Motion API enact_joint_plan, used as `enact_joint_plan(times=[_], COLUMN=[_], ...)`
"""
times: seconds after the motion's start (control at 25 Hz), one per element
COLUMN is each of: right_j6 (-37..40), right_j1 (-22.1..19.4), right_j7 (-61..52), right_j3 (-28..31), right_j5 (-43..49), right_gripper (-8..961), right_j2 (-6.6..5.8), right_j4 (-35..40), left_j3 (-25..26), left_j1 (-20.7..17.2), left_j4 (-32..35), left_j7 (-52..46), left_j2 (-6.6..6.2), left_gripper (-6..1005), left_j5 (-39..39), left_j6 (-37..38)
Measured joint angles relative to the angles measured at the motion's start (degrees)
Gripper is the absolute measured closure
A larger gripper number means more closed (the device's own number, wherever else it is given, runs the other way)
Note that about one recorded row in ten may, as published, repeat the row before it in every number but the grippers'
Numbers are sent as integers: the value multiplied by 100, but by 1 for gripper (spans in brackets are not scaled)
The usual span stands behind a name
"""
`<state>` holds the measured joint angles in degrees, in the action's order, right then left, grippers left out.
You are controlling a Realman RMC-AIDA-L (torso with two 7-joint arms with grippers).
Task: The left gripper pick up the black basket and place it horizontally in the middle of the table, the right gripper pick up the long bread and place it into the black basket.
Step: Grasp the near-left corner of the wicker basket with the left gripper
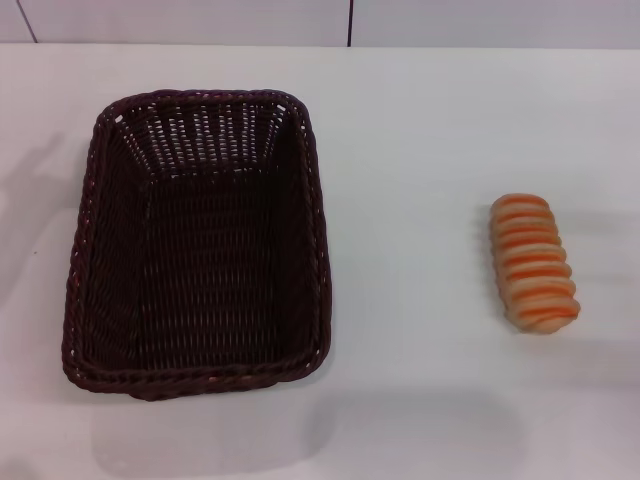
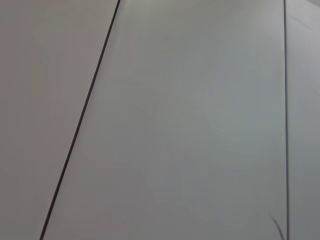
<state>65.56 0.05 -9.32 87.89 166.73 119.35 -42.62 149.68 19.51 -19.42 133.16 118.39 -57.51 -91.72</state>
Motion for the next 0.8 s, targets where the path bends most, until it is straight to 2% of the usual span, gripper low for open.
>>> enact_joint_plan(times=[0.8], right_j6=[1], right_j1=[-29], right_j7=[-82], right_j3=[0], right_j5=[0], right_gripper=[251], right_j2=[0], right_j4=[5], left_j3=[-9], left_j1=[0], left_j4=[0], left_j7=[-11], left_j2=[0], left_gripper=[547], left_j5=[-7], left_j6=[-21])
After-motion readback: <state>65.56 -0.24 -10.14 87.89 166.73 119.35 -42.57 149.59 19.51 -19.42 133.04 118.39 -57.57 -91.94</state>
